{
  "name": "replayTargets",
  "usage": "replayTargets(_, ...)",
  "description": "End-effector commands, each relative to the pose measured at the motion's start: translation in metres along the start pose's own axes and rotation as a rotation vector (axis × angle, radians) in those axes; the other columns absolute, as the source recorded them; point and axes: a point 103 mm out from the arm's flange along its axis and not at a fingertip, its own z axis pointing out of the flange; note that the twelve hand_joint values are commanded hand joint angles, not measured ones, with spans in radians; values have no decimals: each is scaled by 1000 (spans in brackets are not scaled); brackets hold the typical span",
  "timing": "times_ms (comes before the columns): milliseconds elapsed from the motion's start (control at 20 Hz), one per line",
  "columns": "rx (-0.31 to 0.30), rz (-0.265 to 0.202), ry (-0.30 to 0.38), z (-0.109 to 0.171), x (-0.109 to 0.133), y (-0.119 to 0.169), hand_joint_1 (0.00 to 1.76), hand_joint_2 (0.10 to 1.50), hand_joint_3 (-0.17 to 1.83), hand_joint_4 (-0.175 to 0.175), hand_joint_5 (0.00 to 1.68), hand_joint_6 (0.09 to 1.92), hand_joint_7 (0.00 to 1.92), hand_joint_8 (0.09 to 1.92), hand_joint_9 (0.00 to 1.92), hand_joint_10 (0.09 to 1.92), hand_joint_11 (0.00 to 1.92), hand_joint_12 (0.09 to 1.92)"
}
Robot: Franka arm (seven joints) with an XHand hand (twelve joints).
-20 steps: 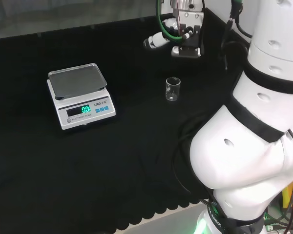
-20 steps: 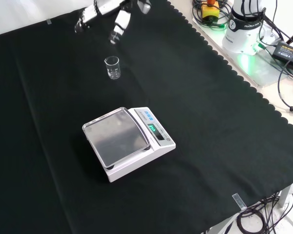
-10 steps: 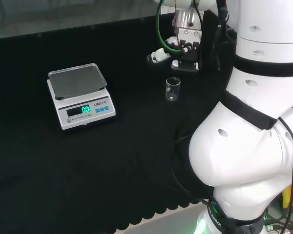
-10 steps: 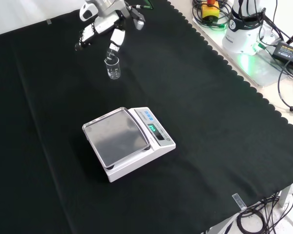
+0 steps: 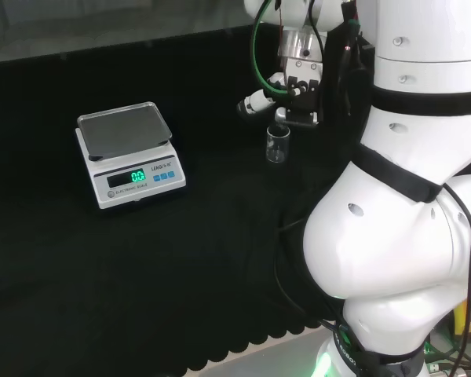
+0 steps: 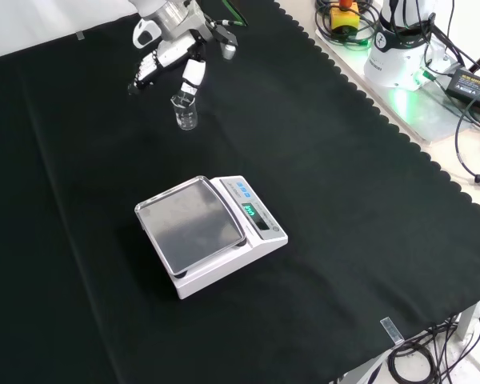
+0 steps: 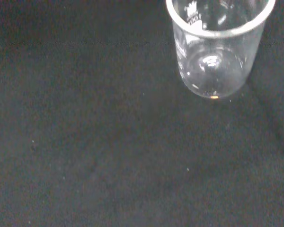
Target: Pick up the beaker.
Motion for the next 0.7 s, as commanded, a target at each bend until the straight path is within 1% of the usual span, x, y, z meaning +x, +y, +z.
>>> replayTargets(50,18,15,7,11,-6,-4,348,957,-13,-36,76,87,0,517,0,514,0,1387)
replayTargets(200,32,24,10,19,-9,-6,349,956,-13,-36,76,87,0,518,0,516,0,1387)
replayTargets(500,54,52,-8,31,-13,-6,361,942,-20,-37,76,87,0,518,0,523,0,1399)
replayTargets(700,61,68,-21,38,-13,-4,386,923,-26,-37,76,87,0,530,0,598,0,1460)
